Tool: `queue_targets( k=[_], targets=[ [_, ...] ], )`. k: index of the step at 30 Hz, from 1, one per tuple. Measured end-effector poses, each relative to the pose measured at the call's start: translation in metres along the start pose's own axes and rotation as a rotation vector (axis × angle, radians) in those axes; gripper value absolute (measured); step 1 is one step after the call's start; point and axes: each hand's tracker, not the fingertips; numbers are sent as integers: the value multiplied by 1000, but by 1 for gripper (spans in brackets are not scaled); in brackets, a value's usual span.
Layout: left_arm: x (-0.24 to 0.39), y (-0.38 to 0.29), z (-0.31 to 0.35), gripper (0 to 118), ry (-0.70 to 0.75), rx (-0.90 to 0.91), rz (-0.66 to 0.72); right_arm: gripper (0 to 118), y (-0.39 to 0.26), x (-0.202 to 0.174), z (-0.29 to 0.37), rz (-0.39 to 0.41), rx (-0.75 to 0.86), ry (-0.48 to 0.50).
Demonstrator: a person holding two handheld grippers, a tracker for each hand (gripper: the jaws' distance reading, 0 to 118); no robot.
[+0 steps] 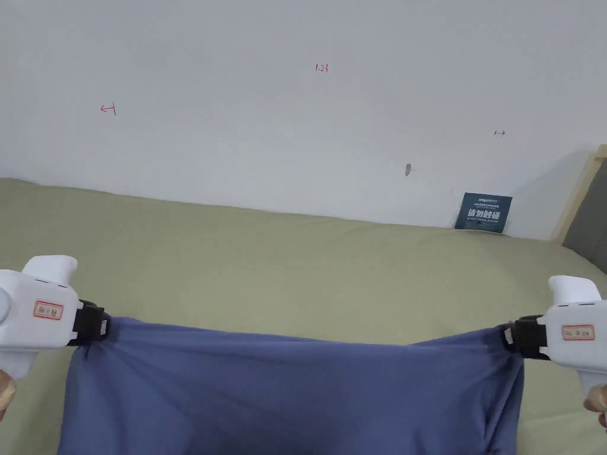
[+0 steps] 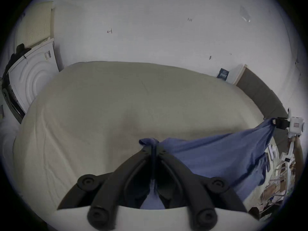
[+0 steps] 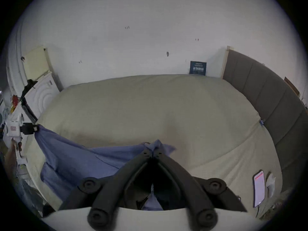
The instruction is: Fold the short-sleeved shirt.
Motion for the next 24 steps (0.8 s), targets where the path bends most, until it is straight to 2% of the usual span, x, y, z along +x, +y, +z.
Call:
queue_targets(
  k=[6, 9, 13, 17, 21, 24],
  targets=[
    [-15, -58, 41, 5, -36, 5, 29, 0, -56, -1, 61, -16, 10, 32],
    [-21, -100, 48, 5, -42, -15, 49, 0, -100, 3, 73, -61, -26, 39],
    [-30, -156, 43, 5, -41, -100, 97, 0, -167, 7, 72, -122, -140, 31],
    [-45, -201, 30, 5, -38, -171, 158, 0, -223, 25, 54, -229, -215, 10],
    [-60, -222, 20, 5, -59, -141, 238, 0, -253, 36, 38, -304, -237, -10],
    [-60, -216, 17, 6, -42, -137, 202, 1, -253, 34, 31, -272, -201, -21]
  ],
)
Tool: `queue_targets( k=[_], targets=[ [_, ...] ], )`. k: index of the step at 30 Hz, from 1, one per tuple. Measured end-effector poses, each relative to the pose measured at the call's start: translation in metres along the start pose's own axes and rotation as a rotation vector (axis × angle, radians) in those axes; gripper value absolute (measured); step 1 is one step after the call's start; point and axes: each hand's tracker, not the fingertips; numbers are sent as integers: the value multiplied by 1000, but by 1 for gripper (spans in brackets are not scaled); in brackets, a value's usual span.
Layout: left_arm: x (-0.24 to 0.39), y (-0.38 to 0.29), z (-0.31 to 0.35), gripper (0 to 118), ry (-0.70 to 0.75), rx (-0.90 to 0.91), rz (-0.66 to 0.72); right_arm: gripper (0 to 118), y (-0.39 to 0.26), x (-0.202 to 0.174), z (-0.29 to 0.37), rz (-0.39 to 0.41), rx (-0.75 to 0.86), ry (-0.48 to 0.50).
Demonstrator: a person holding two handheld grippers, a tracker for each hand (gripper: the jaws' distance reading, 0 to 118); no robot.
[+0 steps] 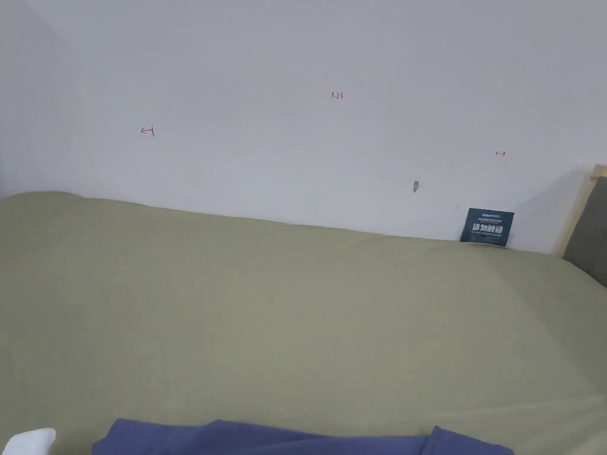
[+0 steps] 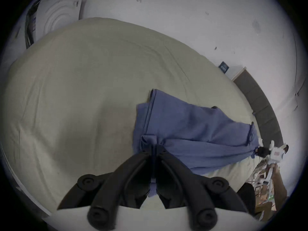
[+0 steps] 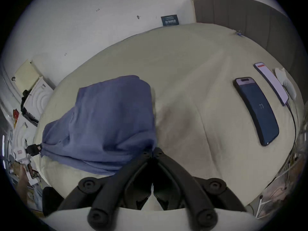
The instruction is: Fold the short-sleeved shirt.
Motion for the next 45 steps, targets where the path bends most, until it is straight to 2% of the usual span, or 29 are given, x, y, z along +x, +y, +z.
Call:
queue_targets(
  k=[1, 2, 3, 4, 5, 6, 7, 8, 11, 14, 15, 16, 17, 18, 19, 21, 25, 28, 35, 36, 37, 39, 42, 45],
  targets=[
    [2, 1, 1, 11, 8, 1, -16, 8, 2, -1, -1, 12, 8, -2],
    [3, 2, 2, 23, 14, -1, -27, 28, 4, -2, -1, 22, 9, -3],
    [11, 0, 9, 23, 11, -3, -25, 37, 8, -3, 1, 35, -7, -17],
    [11, 2, 13, 29, -1, -12, -16, 47, 10, -4, 5, 53, -39, -78],
    [11, 2, 21, 42, -10, -12, -1, 67, 15, -4, 10, 65, -69, -121],
    [12, 4, 29, 73, -11, -9, 7, 91, 19, -3, 17, 74, -80, -125],
    [12, 5, 37, 89, -15, 1, 13, 90, 22, -5, 27, 73, -54, -104],
    [13, 8, 48, 95, -22, 33, 22, 87, 24, -8, 36, 93, -16, -106],
    [28, 15, 74, 95, -12, 118, -17, 88, 36, -28, 57, 132, 67, -141],
    [46, 22, 87, 92, 40, 187, -91, 88, 41, -55, 75, 137, 76, -108],
    [51, 23, 88, 85, 35, 194, -91, 83, 42, -63, 77, 128, 74, -75],
    [54, 24, 89, 72, 32, 197, -89, 71, 41, -70, 81, 126, 70, -41],
    [55, 25, 88, 49, 25, 197, -89, 50, 40, -76, 82, 133, 67, -19],
    [57, 26, 84, 7, 17, 187, -90, 12, 38, -83, 80, 149, 61, -7],
    [61, 24, 81, 0, 39, 170, -93, 0, 36, -89, 78, 164, 58, -14],
    [61, 20, 77, 0, 39, 141, -83, 0, 30, -94, 73, 186, 65, -50],
    [50, 17, 69, 0, 5, 98, -36, 0, 22, -99, 68, 172, 44, -2],
    [31, 24, 62, 0, 4, 83, -10, 0, 20, -103, 66, 194, 38, -13],
    [-3, 46, 50, 0, -201, 12, -18, 0, 23, -111, 58, 205, 34, -21],
    [-5, 47, 48, 12, -227, 22, -56, 0, 23, -113, 55, 207, 29, -24],
    [-2, 45, 51, 39, -251, 30, -66, 0, 22, -114, 53, 210, 24, -26],
    [-9, 46, 36, 115, -294, -11, 3, 0, 21, -116, 50, 214, 11, -24],
    [-21, 41, 19, 118, -427, -129, 190, 0, 20, -117, 48, 221, 5, -19],
    [-33, 27, -19, 118, -434, -189, 268, 0, 20, -117, 47, 217, 7, -10]
  ],
)
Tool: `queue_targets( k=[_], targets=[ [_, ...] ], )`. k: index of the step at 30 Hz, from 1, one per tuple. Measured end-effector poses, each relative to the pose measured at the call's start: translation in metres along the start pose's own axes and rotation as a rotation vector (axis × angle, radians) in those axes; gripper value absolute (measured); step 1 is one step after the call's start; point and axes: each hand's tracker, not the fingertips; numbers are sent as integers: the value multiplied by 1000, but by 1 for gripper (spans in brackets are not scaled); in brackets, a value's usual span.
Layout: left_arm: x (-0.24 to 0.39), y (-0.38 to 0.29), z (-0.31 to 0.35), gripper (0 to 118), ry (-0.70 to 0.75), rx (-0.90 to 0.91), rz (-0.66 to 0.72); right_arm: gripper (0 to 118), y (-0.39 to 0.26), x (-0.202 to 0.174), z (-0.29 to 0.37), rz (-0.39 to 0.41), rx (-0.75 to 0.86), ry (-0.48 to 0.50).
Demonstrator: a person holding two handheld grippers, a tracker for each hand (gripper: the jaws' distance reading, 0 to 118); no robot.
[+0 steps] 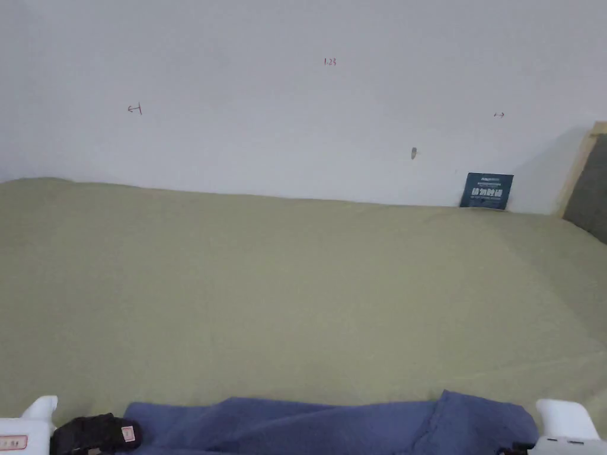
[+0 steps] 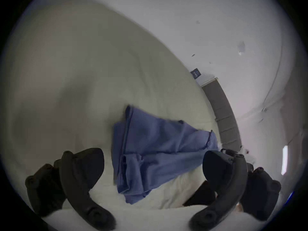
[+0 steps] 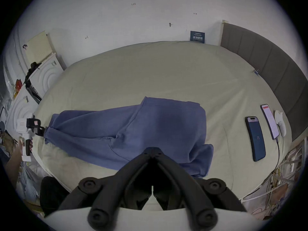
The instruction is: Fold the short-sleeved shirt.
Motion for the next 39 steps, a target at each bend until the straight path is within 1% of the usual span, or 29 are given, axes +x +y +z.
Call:
queue_targets(
  k=[2, 3, 4, 5, 6, 7, 8, 9, 11, 12, 13, 14, 16, 17, 19, 20, 23, 24, 28, 31, 33, 34, 35, 36, 37, 39],
  targets=[
    [-1, -8, 2, 118, -94, 131, -20, 0, 1, 0, 0, -3, 4, 2],
    [-1, -8, -2, 118, -109, 127, 21, 0, 0, -1, -1, -3, 6, 1],
    [16, -19, 7, 118, -102, 124, 49, 0, 0, -1, -2, -2, 7, 1],
    [22, -22, 8, 118, -135, 134, 58, 0, 0, -1, -4, -2, 5, 4],
    [24, -24, 7, 113, -156, 136, 67, 0, 0, -1, -6, -3, 3, 7],
    [25, -25, 5, 100, -200, 121, 81, 0, -1, -1, -7, -4, 2, 9],
    [27, -24, 5, 69, -218, 99, 95, 0, -2, -1, -8, -6, -2, 9],
    [29, -24, -1, 9, -178, 61, 98, 0, -4, -1, -9, -10, -6, 11],
    [37, -29, -17, 8, 37, 19, 39, 0, -8, 0, -9, -19, -7, 23],
    [10, -15, -20, 8, -48, 55, 66, 0, -10, 0, -9, -25, -9, 25],
    [2, -10, -15, 8, -126, 110, 132, 0, -11, 1, -9, -30, -12, 28],
    [3, -8, -11, 8, -115, 133, 178, 0, -12, 2, -8, -35, -12, 32],
    [24, -16, -4, 8, -72, 153, 101, 0, -13, 4, -3, -49, -6, 38],
    [36, -18, -1, 8, -48, 161, 30, 0, -12, 6, -2, -55, -6, 43],
    [58, -16, 5, 8, -73, 158, 7, 0, -12, 8, -1, -61, 8, 41],
    [66, -19, 5, 8, -114, 168, -9, 0, -12, 9, 0, -66, 18, 39],
    [114, -22, 0, 8, -160, 187, -125, 0, -14, 13, -3, -85, 33, 50],
    [115, -19, -9, 8, -180, 173, -151, 0, -14, 13, -4, -88, 32, 52],
    [173, -36, -50, 8, -231, 82, -261, 0, -18, 13, -8, -68, 37, 50],
    [199, -50, -92, 8, -241, 20, -287, 0, -19, 15, -11, -71, 39, 54],
    [206, -59, -122, 9, -231, -14, -278, 0, -20, 17, -12, -64, 57, 33],
    [208, -61, -132, 18, -215, -32, -267, 0, -21, 18, -13, -66, 63, 22],
    [208, -62, -141, 43, -200, -41, -249, 0, -22, 19, -13, -67, 68, 19],
    [214, -69, -147, 80, -193, -45, -216, 0, -22, 20, -13, -76, 70, 19],
    [215, -69, -149, 82, -188, -49, -178, 0, -22, 21, -13, -92, 71, 20],
    [209, -71, -143, 80, -296, -13, -134, 0, -23, 21, -13, -100, 76, 25]
  ],
)
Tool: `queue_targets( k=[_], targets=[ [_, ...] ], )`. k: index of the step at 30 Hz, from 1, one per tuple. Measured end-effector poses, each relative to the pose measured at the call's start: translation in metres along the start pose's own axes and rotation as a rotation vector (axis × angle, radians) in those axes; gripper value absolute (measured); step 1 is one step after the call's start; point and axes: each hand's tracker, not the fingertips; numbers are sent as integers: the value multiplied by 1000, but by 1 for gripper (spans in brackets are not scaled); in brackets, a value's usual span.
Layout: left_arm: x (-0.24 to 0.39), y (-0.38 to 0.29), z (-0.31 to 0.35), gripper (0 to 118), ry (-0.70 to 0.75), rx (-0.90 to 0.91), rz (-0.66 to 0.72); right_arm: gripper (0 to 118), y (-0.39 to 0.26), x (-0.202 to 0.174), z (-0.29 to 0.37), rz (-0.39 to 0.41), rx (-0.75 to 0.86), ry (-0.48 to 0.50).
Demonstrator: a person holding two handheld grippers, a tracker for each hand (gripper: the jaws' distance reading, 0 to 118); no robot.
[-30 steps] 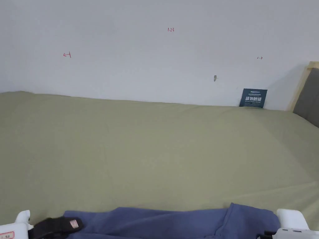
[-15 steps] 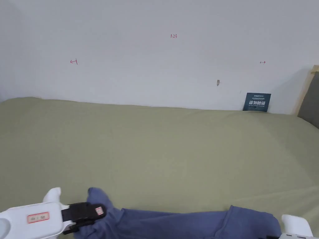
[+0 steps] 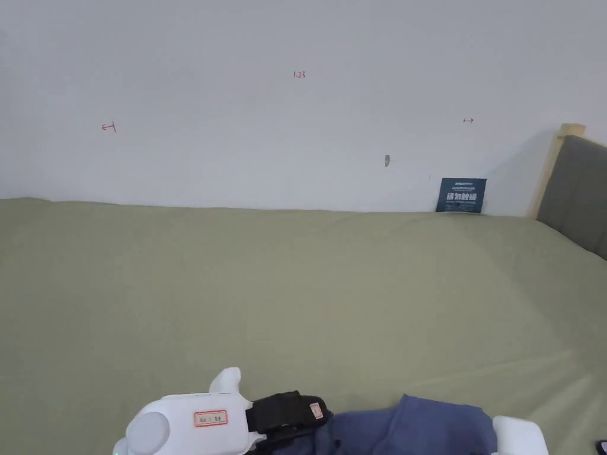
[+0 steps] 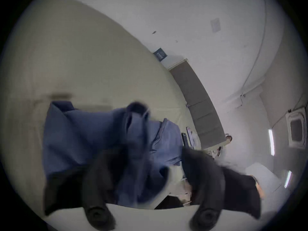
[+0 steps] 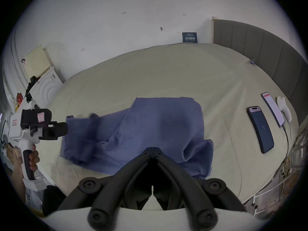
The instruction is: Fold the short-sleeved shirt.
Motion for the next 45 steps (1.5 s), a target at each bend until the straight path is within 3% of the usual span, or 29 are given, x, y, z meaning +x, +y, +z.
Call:
queue_targets(
  k=[2, 5, 6, 8, 13, 16, 17, 18, 20, 24, 27, 30, 32, 35, 36, 37, 38, 39, 41, 42, 45],
  targets=[
    [-2, -2, 9, 72, -62, 53, 8, 0, -3, -2, 0, 12, 9, -12],
    [-2, -7, 12, 5, -9, 102, -5, 0, -5, -5, -6, 30, 1, -5],
    [-3, -8, 9, 2, 51, 93, -4, 0, -4, -6, -8, 32, -5, -1],
    [-8, -12, -2, 1, 120, 45, -5, 0, -3, -8, -9, 38, -5, -3],
    [-24, -33, -64, 1, 101, -126, 9, 0, 1, -9, -5, 51, 23, -7],
    [-47, -58, -108, 1, 209, -222, 88, 0, 1, -5, -2, 49, 32, -17],
    [-52, -64, -103, 1, 51, -97, 160, 0, 1, -4, -1, 47, 33, -26],
    [-50, -67, -99, 0, -1, -28, 187, 0, 2, -1, 0, 44, 35, -31],
    [-41, -64, -103, 0, 91, -88, 101, 0, 2, 4, 3, 25, 45, -40],
    [-25, -48, -80, 0, 124, -128, 94, 0, 3, 10, 1, -3, 48, -46],
    [-15, -30, -29, 0, 54, -82, -56, 0, 2, 11, 1, 2, 40, -49],
    [-30, -6, 27, 0, 107, -53, -76, 0, 3, 8, 1, 4, 39, -43],
    [-49, 3, 57, 0, 201, -18, -47, 0, 2, 5, 1, 14, 38, -40],
    [-62, 2, 86, 0, 197, 16, 58, 0, 0, 0, -1, 36, 31, -37],
    [-67, 1, 90, 15, 190, 34, 75, 0, 0, -1, -1, 44, 27, -34],
    [-73, 1, 88, 50, 199, 45, 80, 0, -1, -2, -1, 49, 23, -30],
    [-76, -1, 88, 95, 211, 79, 85, 0, -1, -2, -2, 55, 18, -27],
    [-80, -2, 85, 95, 201, 87, 94, 0, -2, -2, -3, 58, 13, -26],
    [-92, -4, 77, 118, 93, 76, 154, 0, -4, -2, -4, 61, -1, -24],
    [-94, -6, 74, 118, 10, 118, 176, 0, -4, -1, -4, 59, -5, -24],
    [-90, -5, 50, 118, -13, 60, 219, 0, -4, 2, -6, 49, -10, -24]
  ],
)
